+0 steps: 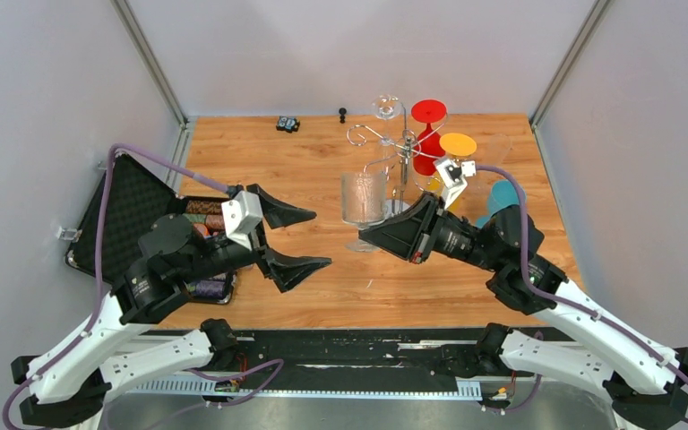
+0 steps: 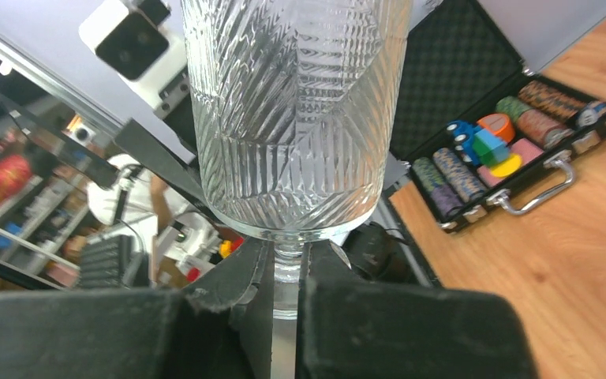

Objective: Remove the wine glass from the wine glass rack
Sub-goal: Place the wine glass at the center of the board.

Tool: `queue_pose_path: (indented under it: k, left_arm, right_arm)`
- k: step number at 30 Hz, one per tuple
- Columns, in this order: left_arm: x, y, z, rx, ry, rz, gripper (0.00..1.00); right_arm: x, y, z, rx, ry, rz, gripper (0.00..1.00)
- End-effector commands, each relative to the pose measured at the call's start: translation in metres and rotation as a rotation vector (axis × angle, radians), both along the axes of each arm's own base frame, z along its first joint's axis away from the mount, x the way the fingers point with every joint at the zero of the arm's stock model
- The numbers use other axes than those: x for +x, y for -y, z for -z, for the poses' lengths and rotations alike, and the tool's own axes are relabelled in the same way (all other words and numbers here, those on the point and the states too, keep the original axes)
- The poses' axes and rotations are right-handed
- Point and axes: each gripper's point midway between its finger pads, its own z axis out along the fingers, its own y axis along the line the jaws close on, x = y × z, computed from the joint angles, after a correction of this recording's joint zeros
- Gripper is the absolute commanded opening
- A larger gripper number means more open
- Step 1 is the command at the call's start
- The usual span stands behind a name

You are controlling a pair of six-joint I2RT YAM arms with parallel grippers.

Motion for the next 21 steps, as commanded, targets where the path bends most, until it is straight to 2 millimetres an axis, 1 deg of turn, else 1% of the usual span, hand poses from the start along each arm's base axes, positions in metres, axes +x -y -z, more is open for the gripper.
queue_pose_path:
  k: [1, 7, 10, 13, 14, 15, 16, 17, 18, 19, 20, 21]
  left_arm:
    - [0.001, 0.002, -0.003, 0.037, -0.068, -0.008, 0.99]
    - [0.002, 0.004, -0.013, 0.040, -0.115, -0.012, 1.00]
    - [0.002, 0.002, -0.025, 0.024, -0.136, -0.024, 1.00]
    - [0.006, -0.001, -0.031, 0.019, -0.169, -0.056, 1.00]
    - [0.007, 0.000, -0.037, 0.007, -0.182, -0.062, 1.00]
    - [0.008, 0.001, -0.036, 0.014, -0.206, -0.064, 1.00]
    - [0.007, 0.001, -0.042, 0.002, -0.209, -0.063, 1.00]
    - [0.008, 0.003, -0.039, 0.016, -0.234, -0.063, 1.00]
    - [0.007, 0.002, -0.046, 0.005, -0.234, -0.062, 1.00]
    - [0.008, 0.004, -0.044, 0.017, -0.254, -0.062, 1.00]
    - [0.007, 0.004, -0.050, 0.009, -0.255, -0.062, 1.00]
    - [0.009, 0.005, -0.047, 0.022, -0.275, -0.067, 1.00]
  right_arm:
    - [-0.008, 0.014, -0.021, 0.016, 0.240, 0.026, 0.00]
    - [-0.008, 0.022, -0.009, -0.042, 0.352, 0.060, 0.00]
    - [-0.008, 0.025, -0.001, -0.067, 0.421, 0.071, 0.00]
    - [-0.008, 0.027, 0.004, -0.087, 0.489, 0.082, 0.00]
    - [-0.007, 0.028, 0.005, -0.095, 0.511, 0.087, 0.00]
    - [-0.007, 0.028, 0.007, -0.103, 0.533, 0.093, 0.00]
    - [-0.006, 0.029, 0.009, -0.111, 0.553, 0.097, 0.00]
    - [-0.006, 0.029, 0.010, -0.116, 0.578, 0.101, 0.00]
    - [-0.005, 0.029, 0.014, -0.126, 0.600, 0.101, 0.00]
    - [-0.005, 0.029, 0.016, -0.132, 0.626, 0.101, 0.00]
    - [-0.006, 0.029, 0.017, -0.135, 0.653, 0.099, 0.00]
    - [-0.006, 0.029, 0.018, -0.141, 0.679, 0.103, 0.00]
